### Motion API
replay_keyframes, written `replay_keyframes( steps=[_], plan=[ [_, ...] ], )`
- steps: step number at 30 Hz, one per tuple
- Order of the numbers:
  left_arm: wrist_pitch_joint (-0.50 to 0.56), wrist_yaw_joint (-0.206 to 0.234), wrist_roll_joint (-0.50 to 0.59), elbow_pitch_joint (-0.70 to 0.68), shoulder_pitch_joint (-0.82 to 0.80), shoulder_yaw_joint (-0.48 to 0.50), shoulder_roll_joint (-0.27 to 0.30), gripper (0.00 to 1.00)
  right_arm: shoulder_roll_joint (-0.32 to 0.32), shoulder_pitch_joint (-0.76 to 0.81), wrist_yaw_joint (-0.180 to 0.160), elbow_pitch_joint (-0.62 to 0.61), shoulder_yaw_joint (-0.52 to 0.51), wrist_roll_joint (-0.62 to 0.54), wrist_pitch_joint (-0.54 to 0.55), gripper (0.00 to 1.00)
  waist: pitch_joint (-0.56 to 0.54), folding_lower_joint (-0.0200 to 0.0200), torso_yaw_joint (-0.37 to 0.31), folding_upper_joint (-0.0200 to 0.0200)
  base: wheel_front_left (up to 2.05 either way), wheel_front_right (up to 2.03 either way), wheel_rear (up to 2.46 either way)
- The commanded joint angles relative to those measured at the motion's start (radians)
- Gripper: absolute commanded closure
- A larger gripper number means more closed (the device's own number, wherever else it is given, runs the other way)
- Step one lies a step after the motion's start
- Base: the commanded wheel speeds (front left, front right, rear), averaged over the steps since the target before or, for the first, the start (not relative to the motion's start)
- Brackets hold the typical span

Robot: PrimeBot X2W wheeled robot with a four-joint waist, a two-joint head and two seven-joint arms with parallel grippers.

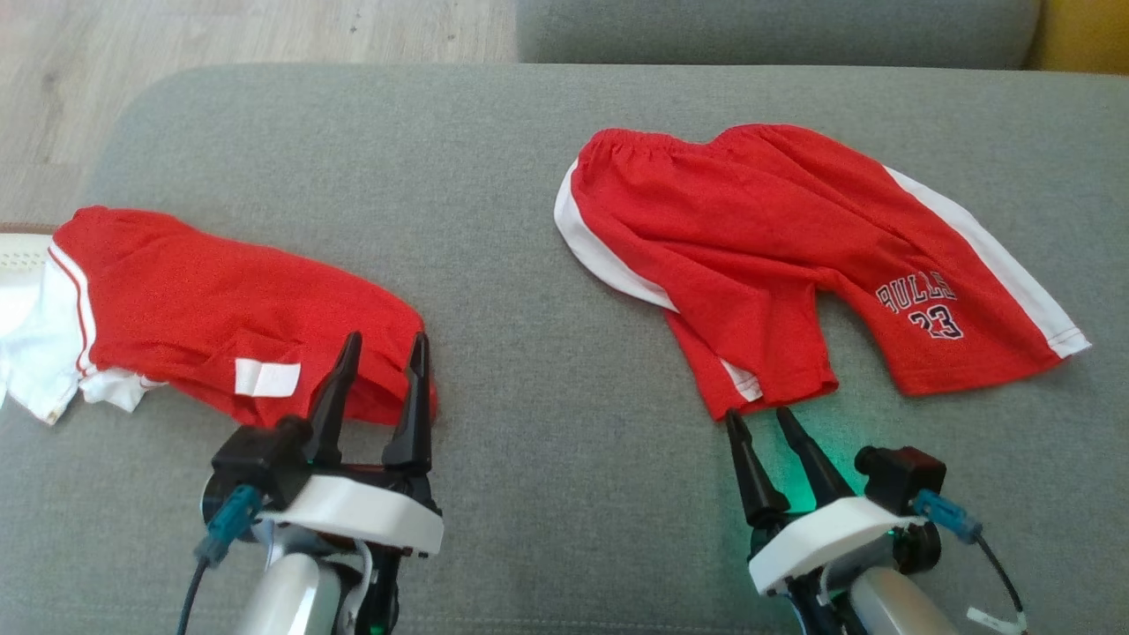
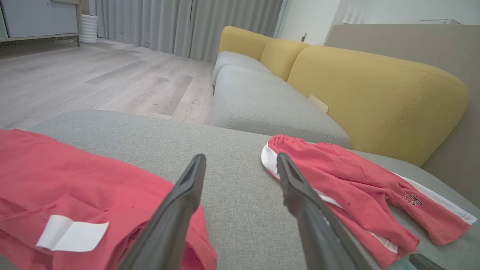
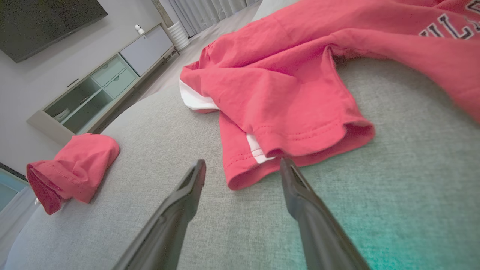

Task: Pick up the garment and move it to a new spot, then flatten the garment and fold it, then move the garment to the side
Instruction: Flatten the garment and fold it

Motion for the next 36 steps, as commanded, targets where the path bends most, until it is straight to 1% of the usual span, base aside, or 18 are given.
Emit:
replay_keyframes(
  steps=[1, 18, 26, 27, 28, 32, 36],
  plan=[
    [-0.005, 0.0, 0.009, -0.029, -0.026, 0.031, 0.002, 0.0, -0.001, -0.039, -0.001, -0.019, 0.016, 0.007, -0.011, 0.0, 0.002, 0.0001, 0.002, 0.0, 0.0, 0.0, 0.0],
    [-0.005, 0.001, 0.011, -0.032, -0.039, 0.017, 0.002, 0.0, -0.001, -0.137, -0.001, 0.048, -0.023, -0.004, -0.011, 0.0, 0.048, 0.0001, 0.032, 0.0, 0.0, 0.0, 0.0],
    [-0.005, 0.006, 0.004, -0.032, -0.053, 0.013, 0.002, 0.0, -0.001, -0.182, -0.001, 0.083, -0.015, -0.002, -0.011, 0.0, 0.066, 0.0001, 0.033, 0.0, 0.0, 0.0, 0.0],
    [-0.005, 0.008, 0.003, -0.031, -0.055, 0.012, 0.002, 0.0, -0.001, -0.191, -0.001, 0.097, -0.003, 0.002, -0.011, 0.44, 0.067, 0.0001, 0.032, 0.0, 0.0, 0.0, 0.0],
    [-0.005, 0.009, 0.002, -0.031, -0.056, 0.011, 0.002, 0.0, -0.001, -0.196, -0.001, 0.104, 0.005, 0.004, -0.011, 1.0, 0.067, 0.0001, 0.031, 0.0, 0.0, 0.0, 0.0],
    [-0.005, 0.011, 0.001, -0.027, -0.057, 0.013, 0.002, 0.0, -0.001, -0.209, -0.001, 0.113, 0.013, 0.004, -0.011, 1.0, 0.061, 0.0001, 0.026, 0.0, 0.0, 0.0, 0.0],
    [-0.005, 0.011, -0.002, -0.024, -0.051, 0.019, 0.002, 0.0, -0.001, -0.205, -0.001, 0.095, -0.022, -0.012, -0.011, 1.0, 0.041, 0.0001, 0.011, 0.0, 0.0, 0.0, 0.0]
  ],
)
